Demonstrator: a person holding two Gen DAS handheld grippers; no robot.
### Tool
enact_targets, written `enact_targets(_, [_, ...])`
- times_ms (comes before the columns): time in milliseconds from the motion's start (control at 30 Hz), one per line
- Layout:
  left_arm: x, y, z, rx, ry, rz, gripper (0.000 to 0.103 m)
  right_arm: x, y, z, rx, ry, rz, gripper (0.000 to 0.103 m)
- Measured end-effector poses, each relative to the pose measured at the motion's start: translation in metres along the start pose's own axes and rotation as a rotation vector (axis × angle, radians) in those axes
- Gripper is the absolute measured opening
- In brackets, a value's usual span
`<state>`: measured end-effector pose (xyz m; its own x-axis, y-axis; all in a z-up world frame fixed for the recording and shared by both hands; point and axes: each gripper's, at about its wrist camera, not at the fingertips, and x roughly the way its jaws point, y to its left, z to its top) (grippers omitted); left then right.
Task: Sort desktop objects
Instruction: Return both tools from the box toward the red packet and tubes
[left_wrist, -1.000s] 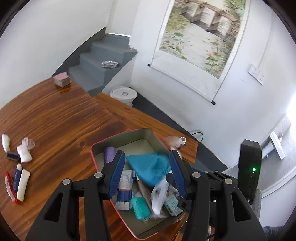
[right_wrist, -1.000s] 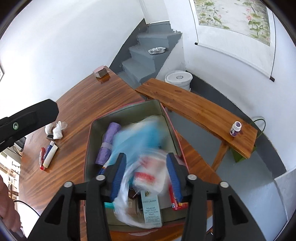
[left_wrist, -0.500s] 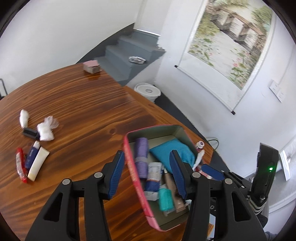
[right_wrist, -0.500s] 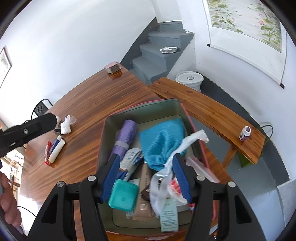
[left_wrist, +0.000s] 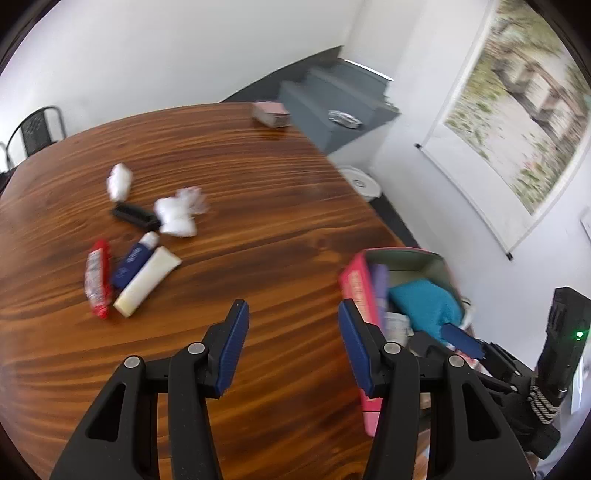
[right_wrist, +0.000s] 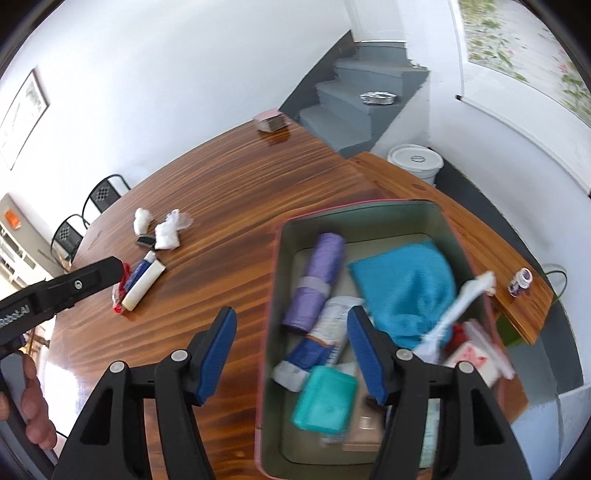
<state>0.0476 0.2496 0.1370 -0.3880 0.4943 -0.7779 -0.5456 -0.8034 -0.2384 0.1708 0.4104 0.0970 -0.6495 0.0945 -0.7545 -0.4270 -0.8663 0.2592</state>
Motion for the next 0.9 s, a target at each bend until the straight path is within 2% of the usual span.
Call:
enact_targets(500, [0.004, 0.123, -0.007, -0.2, 0.028, 0.166, 0.054, 0.039, 0.076, -0.005, -0.104, 0.096, 0.066, 0.076])
enact_targets(900, [0.021, 0.184, -0.003, -0.255, 0.074, 0.205, 0.054, 0.071, 0.12, -0.009, -0.14, 0.168, 0.072, 0.078])
